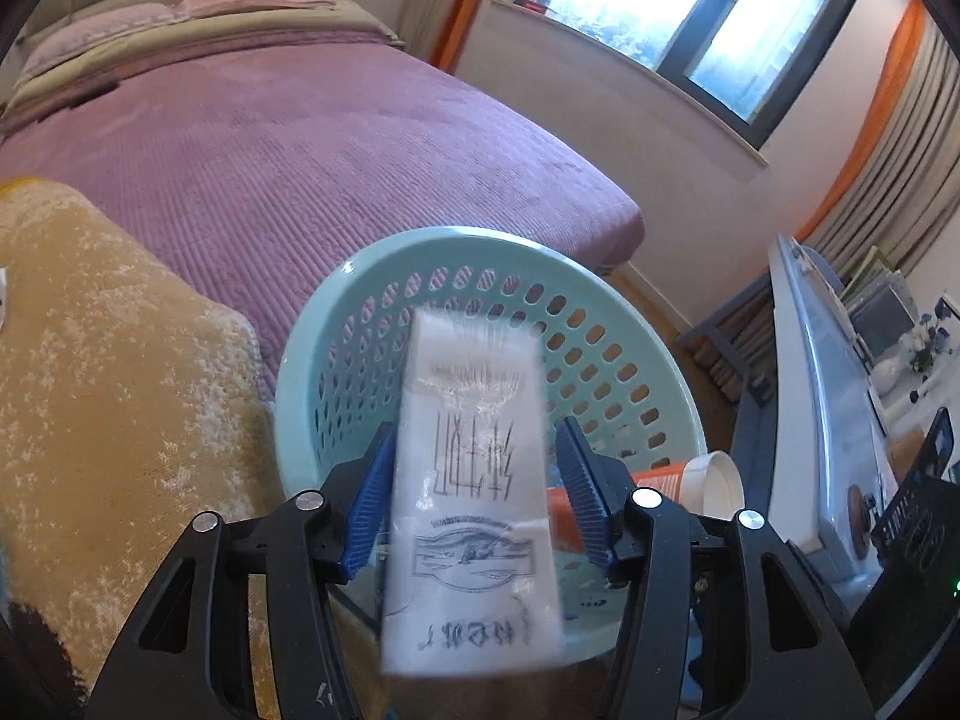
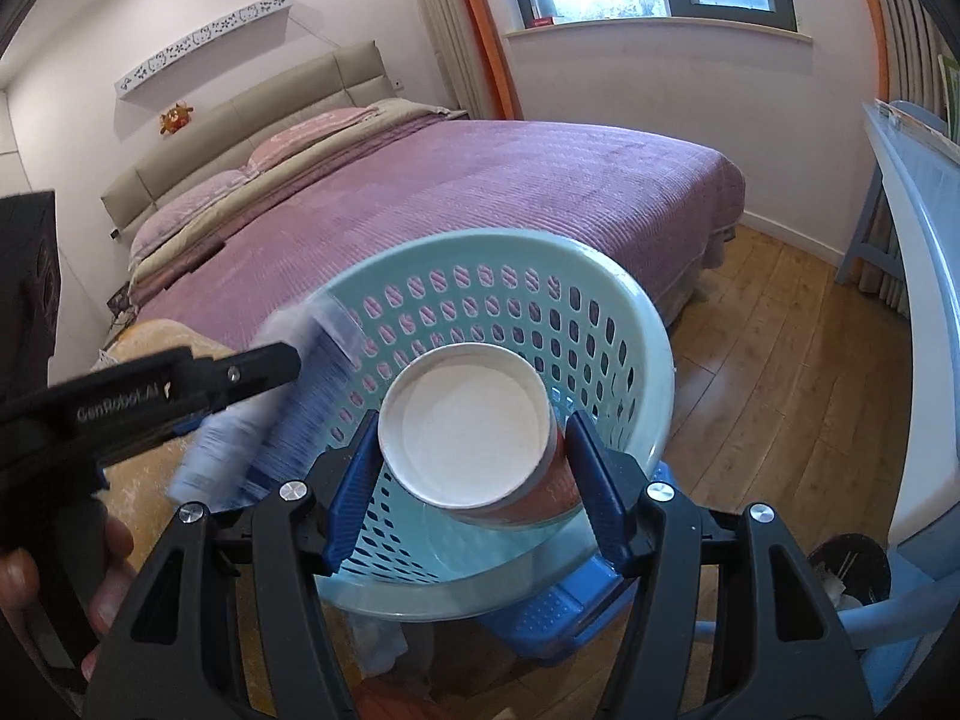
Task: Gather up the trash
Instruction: 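Open both tools over the blue basket, dropping carton and cup, then grasp the red-white paper cup with the left tool while the right tool grasps another milk carton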
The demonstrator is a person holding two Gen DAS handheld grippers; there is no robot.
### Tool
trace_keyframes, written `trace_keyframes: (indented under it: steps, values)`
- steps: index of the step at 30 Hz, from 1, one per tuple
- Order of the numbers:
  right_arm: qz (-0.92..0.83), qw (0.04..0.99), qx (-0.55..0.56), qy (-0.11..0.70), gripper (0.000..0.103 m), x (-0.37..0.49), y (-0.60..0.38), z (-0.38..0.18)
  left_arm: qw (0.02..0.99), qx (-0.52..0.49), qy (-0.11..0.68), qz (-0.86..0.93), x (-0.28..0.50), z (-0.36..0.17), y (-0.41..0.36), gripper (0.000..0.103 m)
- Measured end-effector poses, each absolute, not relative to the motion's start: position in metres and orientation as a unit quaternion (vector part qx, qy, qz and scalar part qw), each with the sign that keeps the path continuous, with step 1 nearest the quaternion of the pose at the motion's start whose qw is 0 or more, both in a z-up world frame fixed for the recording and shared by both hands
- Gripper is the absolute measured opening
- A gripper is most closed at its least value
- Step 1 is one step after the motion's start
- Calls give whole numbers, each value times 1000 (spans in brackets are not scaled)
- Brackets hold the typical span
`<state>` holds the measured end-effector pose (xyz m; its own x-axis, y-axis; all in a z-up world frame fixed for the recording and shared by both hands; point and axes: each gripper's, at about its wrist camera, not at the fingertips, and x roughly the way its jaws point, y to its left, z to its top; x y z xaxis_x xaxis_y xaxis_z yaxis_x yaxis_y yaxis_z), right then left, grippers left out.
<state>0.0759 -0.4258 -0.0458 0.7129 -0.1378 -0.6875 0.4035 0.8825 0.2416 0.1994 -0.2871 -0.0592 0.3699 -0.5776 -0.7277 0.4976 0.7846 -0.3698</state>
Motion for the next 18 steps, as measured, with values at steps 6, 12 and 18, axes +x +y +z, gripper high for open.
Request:
trace_keyframes:
  steps: [6,12,18]
  values:
    - [-147,909,186,343,59,71,-423,-40,830,-63,443,-334,189,-46,-271,70]
    - [-146,912,190,334,59,63,-419,-30,844,-71,413,-334,165,-21,-236,70]
    - [-121,920,187,322,59,57,-395,-16,861,-72,375,-336,132,5,-199,70]
